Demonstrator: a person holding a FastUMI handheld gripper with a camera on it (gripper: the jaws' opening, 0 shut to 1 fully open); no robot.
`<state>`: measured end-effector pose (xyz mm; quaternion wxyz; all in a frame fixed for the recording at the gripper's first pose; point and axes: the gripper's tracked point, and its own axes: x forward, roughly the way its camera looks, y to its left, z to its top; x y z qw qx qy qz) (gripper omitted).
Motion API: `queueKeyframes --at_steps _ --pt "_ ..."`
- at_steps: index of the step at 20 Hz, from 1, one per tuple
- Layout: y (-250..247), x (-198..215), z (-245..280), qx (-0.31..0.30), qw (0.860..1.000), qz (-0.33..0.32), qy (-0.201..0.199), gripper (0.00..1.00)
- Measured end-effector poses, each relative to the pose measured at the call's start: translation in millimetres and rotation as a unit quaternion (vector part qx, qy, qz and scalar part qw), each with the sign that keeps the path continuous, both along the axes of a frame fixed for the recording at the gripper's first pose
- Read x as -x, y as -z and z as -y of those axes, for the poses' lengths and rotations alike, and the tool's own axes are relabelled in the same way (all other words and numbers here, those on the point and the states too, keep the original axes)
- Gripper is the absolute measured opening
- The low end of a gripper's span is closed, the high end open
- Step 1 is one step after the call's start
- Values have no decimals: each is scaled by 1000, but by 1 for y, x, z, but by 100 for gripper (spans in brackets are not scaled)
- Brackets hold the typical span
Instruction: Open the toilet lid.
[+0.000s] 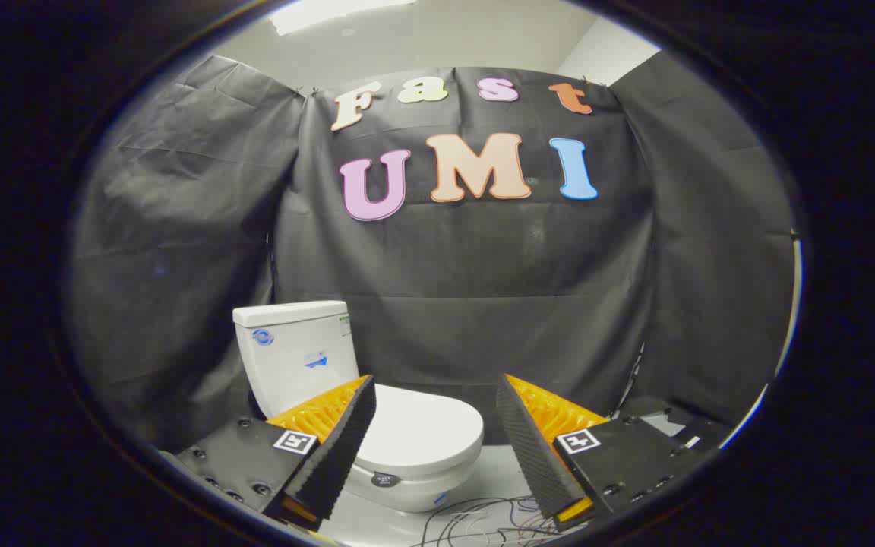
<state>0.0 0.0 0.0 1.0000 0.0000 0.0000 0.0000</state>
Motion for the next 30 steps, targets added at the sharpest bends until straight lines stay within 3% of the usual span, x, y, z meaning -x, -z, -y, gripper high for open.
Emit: queueKeyframes --at_steps 4,7,11,15,21,30 --pt "3 -7 2 -1 1000 -8 4 98" --pt "11 -44 -3 7 1000 -29 5 98" --pt "0 -76 -15 51 999 -5 4 97" --pt "-9 -98 -41 30 999 16 14 98" --pt "17 -87 -100 25 999 31 -9 98" --pt "40 -49 -107 -2 999 36 21 98"
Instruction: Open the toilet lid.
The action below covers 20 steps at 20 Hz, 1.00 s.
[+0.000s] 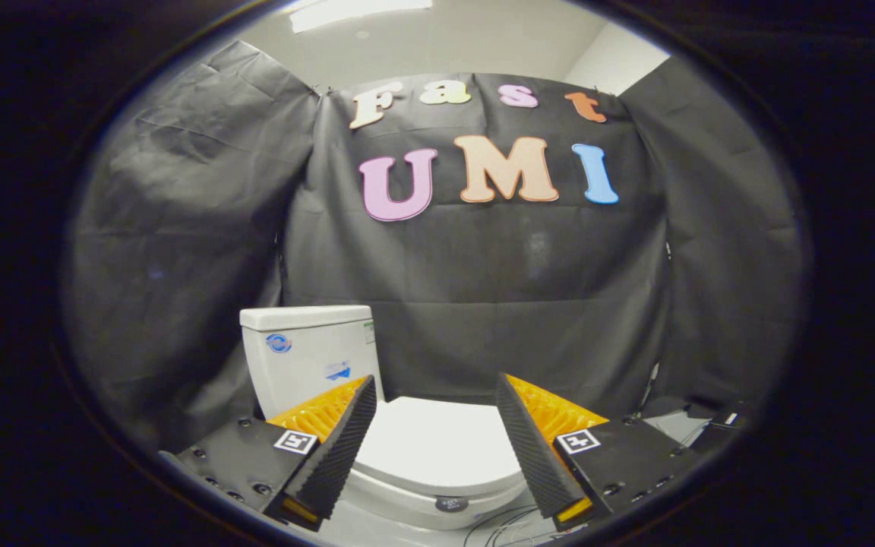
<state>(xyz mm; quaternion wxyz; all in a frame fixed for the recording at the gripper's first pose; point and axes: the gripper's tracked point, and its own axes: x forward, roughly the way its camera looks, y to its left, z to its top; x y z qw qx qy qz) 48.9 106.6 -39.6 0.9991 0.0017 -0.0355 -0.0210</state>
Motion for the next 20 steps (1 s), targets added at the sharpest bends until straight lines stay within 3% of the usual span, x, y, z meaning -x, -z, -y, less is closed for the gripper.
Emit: queueKeyframes --at_steps 5,9,12,15,20 --pt "44 -2 17 -10 999 -42 26 98" --pt "111 -8 14 -79 990 -117 23 97" --pt "146 -9 9 -174 973 -152 17 98" --pt "180 -9 15 -265 947 -179 30 98" --pt "226 -6 22 -327 917 -221 54 98"
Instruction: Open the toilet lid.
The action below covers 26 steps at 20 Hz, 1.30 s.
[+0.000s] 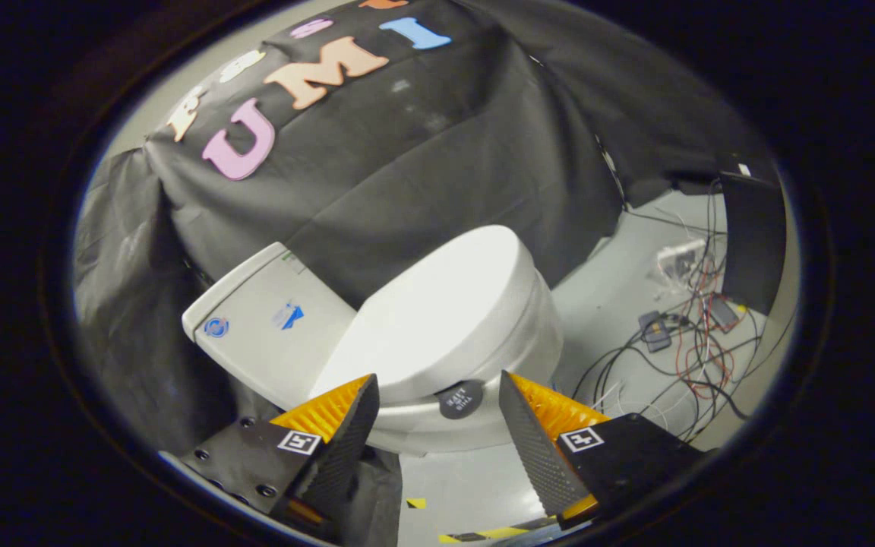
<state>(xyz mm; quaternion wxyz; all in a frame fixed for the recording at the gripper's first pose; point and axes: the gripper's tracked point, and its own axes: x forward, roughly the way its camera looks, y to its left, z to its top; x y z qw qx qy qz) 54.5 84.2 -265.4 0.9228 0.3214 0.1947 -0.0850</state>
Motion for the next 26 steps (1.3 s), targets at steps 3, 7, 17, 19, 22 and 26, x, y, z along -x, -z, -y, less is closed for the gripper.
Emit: queueKeyframes --at_steps 3,7,17,19,22,26 --pt "20 2 0 -29 999 -23 7 98" --pt "37 1 -4 -107 994 -27 18 98" --pt "53 -21 -13 -291 955 10 50 95" --pt "65 -31 -17 -313 948 4 50 94" --pt "64 -42 -21 -329 943 16 43 64" --pt "57 -54 -11 -309 949 29 59 12"
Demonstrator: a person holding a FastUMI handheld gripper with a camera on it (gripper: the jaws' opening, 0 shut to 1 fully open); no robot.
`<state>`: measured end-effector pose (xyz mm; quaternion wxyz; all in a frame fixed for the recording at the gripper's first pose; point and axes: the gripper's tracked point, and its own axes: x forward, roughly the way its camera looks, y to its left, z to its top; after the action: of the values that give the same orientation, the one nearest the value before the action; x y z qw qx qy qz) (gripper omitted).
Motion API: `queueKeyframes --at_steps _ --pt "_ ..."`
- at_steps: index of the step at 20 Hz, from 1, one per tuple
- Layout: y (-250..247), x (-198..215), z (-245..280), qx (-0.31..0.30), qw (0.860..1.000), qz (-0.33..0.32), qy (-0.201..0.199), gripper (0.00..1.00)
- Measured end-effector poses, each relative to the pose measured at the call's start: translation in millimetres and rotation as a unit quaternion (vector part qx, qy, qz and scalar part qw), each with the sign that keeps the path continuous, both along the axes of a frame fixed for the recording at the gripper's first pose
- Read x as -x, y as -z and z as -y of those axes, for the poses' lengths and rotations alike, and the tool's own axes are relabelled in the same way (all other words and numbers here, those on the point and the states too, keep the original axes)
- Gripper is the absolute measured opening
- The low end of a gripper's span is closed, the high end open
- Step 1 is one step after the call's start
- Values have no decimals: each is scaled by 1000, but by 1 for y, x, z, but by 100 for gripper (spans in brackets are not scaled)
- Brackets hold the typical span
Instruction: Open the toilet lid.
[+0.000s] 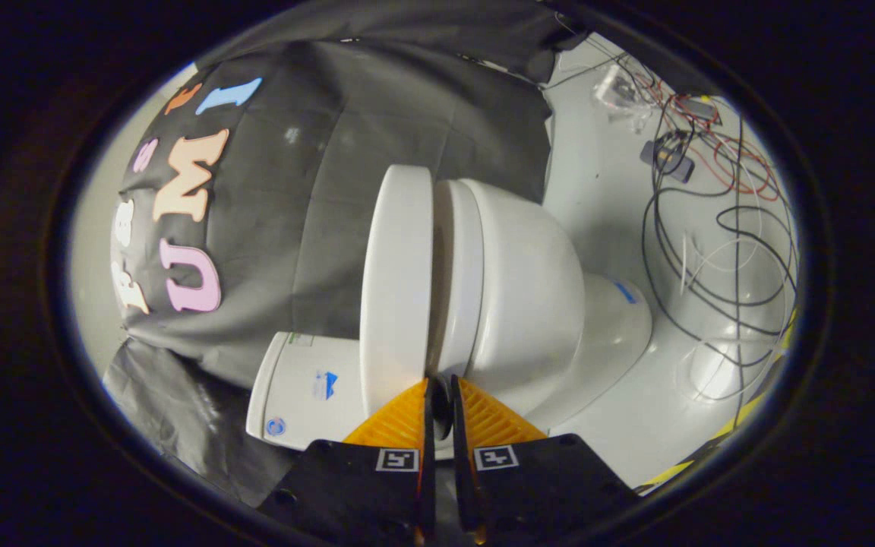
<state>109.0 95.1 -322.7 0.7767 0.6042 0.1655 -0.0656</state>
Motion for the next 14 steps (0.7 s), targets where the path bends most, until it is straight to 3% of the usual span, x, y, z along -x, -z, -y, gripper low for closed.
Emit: queueKeyframes --at_steps 2,3,6,9,14 --pt "-18 21 20 1 1000 3 17 12" --pt "-1 5 6 -2 1000 -2 16 1" --pt "-11 3 5 39 999 -5 15 1" --pt "-36 0 2 19 1000 11 11 1" --pt "-68 -3 2 58 998 -4 14 0"
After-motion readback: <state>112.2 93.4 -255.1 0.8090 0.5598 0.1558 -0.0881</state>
